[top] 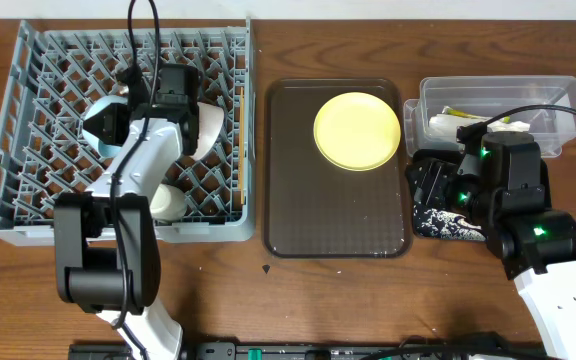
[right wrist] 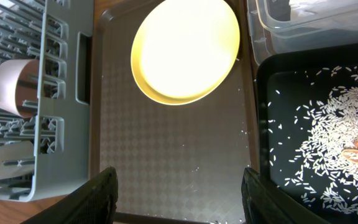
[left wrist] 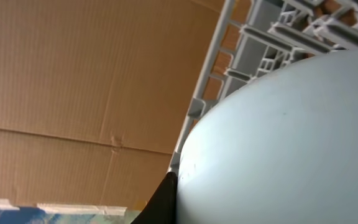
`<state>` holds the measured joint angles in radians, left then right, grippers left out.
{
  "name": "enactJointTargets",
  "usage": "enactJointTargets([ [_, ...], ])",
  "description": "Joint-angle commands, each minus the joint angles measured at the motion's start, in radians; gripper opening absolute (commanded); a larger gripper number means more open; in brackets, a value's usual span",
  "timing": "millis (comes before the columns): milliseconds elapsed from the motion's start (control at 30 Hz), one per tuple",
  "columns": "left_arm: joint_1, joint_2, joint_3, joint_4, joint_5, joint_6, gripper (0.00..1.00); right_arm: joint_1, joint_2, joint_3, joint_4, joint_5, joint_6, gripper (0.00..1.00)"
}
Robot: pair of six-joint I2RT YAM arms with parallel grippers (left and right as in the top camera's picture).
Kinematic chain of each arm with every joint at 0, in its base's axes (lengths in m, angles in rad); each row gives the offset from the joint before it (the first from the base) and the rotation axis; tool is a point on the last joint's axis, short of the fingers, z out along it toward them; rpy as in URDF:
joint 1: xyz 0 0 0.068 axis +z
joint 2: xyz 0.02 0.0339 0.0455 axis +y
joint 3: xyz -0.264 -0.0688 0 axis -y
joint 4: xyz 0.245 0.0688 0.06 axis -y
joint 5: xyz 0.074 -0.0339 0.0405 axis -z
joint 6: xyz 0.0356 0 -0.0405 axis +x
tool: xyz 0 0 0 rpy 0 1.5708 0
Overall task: Sort waste into correct bins and load items into the dishwasher
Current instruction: 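Lower the blue bowl into the dish rack with the left gripper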
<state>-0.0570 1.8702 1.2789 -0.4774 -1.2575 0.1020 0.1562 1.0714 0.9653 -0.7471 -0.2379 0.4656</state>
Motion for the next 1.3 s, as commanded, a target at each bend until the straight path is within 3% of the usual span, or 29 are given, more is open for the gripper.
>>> enactJointTargets([
  [0,0.011,0.009,-0.01,0.016,-0.052,-0.021,0.08,-0.006,-0.002,0.002,-0.005,0.002,-0.01,0.61],
  [233,0.015,0.009,-0.01,0.117,-0.112,-0.016,0.08,-0.006,-0.002,0.002,-0.005,0.001,-0.01,0.62],
  [600,0.014,0.01,-0.012,0.06,0.11,-0.021,0.08,-0.006,-0.002,0.002,-0.008,0.001,-0.01,0.62],
  [867,0.006,0.01,-0.012,-0.005,0.121,-0.054,0.08,-0.006,-0.002,0.002,-0.009,0.002,-0.01,0.62],
  [1267,-0.112,0.008,-0.012,-0.037,0.122,-0.054,0.35,-0.006,-0.002,0.002,-0.009,0.002,-0.01,0.62],
])
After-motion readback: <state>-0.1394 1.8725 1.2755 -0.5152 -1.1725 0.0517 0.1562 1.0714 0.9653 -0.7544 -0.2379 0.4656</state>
